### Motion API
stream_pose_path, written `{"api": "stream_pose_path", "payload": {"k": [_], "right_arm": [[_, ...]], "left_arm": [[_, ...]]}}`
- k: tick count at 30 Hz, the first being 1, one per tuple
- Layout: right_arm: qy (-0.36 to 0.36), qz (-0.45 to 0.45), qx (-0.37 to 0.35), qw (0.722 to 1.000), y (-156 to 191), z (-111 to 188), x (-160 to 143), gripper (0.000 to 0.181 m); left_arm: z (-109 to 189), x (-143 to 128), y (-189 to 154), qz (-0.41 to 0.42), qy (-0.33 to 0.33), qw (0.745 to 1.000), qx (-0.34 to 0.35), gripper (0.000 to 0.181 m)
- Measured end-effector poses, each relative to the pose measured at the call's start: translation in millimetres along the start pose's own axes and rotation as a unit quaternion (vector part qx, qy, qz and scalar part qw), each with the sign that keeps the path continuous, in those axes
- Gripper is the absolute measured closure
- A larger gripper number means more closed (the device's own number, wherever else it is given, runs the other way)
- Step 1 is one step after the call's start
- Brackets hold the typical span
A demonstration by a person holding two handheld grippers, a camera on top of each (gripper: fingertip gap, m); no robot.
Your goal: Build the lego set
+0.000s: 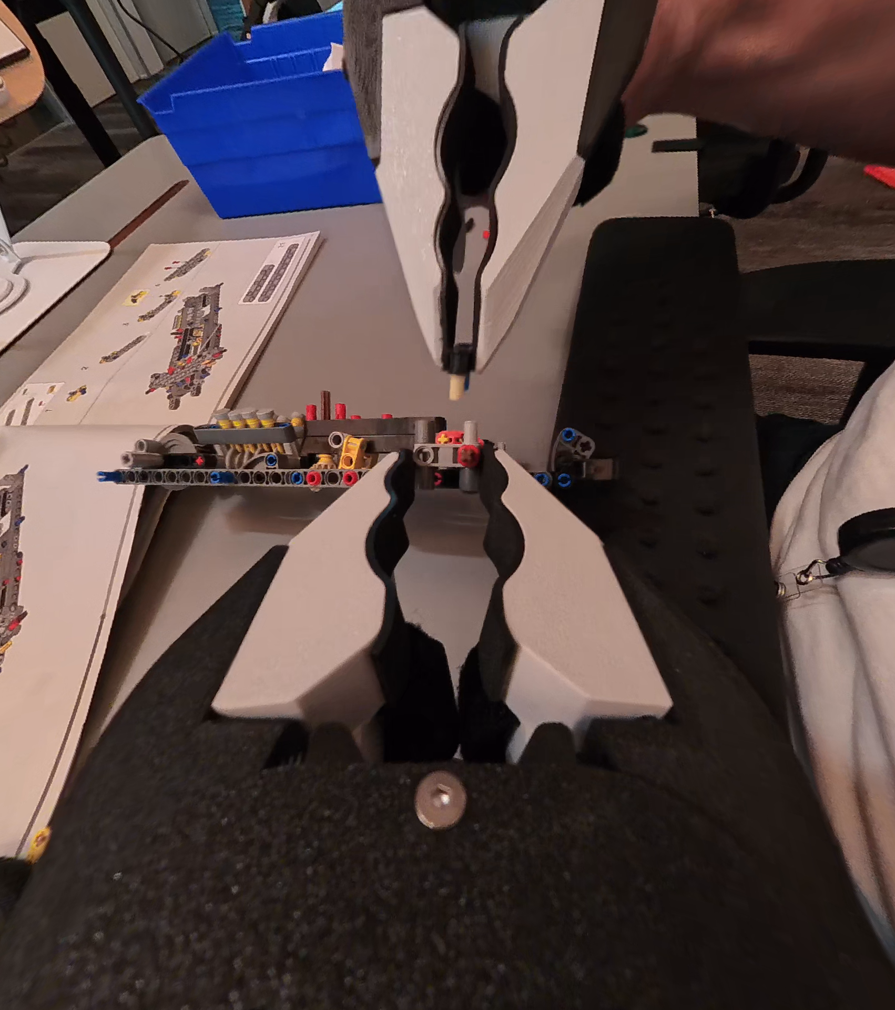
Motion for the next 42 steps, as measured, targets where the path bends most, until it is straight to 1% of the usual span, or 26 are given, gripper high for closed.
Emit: {"api": "stream_pose_path", "payload": {"k": [4, 9, 13, 18, 21, 23, 26, 30, 34, 36, 42], "right_arm": [[-0.023, -0.012, 0.018, 1.000, -1, -16, -8, 0.175], [-0.064, -0.013, 0.034, 0.997, -3, -20, -12, 0.175], [-0.067, -0.019, 0.049, 0.996, -6, -23, -14, 0.175], [-0.036, -0.026, 0.056, 0.997, -7, -25, -12, 0.174], [-0.009, -0.027, 0.050, 0.998, -5, -24, -8, 0.174], [0.014, -0.022, 0.041, 0.999, -2, -22, -3, 0.175], [0.040, -0.040, 0.047, 0.997, 0, -20, 0, 0.175], [0.032, -0.092, 0.079, 0.992, -4, -22, -4, 0.174], [0.030, -0.043, 0.061, 0.997, 0, -20, -4, 0.176], [0.016, -0.018, 0.052, 0.998, 1, -19, -5, 0.175], [0.007, -0.030, 0.067, 0.997, -1, -22, -8, 0.175]], "left_arm": [[1, -1, 0, 0.010, -0.013, 1.000, -0.017, 0.159], [1, -4, 0, 0.016, -0.019, 0.999, -0.037, 0.159], [0, -5, 1, 0.013, -0.015, 0.999, -0.036, 0.159], [0, -5, 0, 0.003, -0.004, 1.000, -0.024, 0.159], [0, -3, -3, -0.017, 0.009, 1.000, -0.011, 0.159], [1, -2, -5, -0.019, 0.010, 1.000, -0.011, 0.159], [0, -1, -7, -0.025, 0.014, 0.999, -0.016, 0.159], [-2, -1, -7, -0.024, 0.018, 0.999, -0.019, 0.160], [-3, -2, -8, -0.011, 0.010, 1.000, -0.028, 0.159], [-2, -2, -6, 0.002, -0.003, 0.999, -0.039, 0.159], [-3, -5, -5, 0.017, -0.010, 0.998, -0.054, 0.159]]}}
Point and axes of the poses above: each gripper's, where its closed fingertips meet, z back along the fingers, x out of its top, y = z × x across the jaws, the point moved 9 cm from there along z, back along the fingers, and after that the axes turned 6 degrees about y, right-handed, at the moved point
